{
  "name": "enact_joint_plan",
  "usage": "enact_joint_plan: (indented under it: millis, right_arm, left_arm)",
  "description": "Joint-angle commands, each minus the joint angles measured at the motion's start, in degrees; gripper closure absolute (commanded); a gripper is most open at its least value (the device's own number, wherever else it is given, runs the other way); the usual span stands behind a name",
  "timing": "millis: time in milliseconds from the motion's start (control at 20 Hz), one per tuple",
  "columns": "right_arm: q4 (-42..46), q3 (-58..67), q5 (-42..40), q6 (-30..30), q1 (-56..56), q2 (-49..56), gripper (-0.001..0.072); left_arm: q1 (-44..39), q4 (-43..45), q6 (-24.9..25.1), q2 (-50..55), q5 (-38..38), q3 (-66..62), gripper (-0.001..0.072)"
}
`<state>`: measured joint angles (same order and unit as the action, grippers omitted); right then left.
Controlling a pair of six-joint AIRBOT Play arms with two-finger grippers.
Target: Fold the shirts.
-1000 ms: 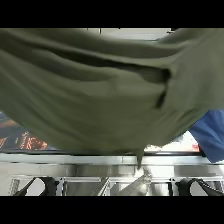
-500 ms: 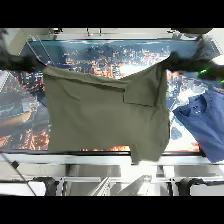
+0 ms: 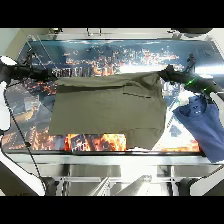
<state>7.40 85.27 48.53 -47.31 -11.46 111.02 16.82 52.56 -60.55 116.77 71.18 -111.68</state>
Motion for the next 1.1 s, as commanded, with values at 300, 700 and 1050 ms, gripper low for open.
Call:
enact_joint_plan:
  millis: [300, 700, 1050]
  right_arm:
    - [6.8, 0.1, 4.0, 1.1, -2.3, 1.7, 0.0699]
    - [9.2, 0.1, 2.9, 1.0, -2.0, 5.3, 0.0699]
    - [8.9, 0.2, 6.1, 1.0, -2.0, 5.0, 0.0451]
  left_arm:
    - [1.3, -0.1, 3.2, 5.3, -4.1, -1.8, 0.0688]
    - [-2.0, 0.3, 6.7, 9.0, -8.5, -1.8, 0.0689]
    - [-2.0, -0.2, 6.5, 6.9, -5.1, -1.9, 0.0688]
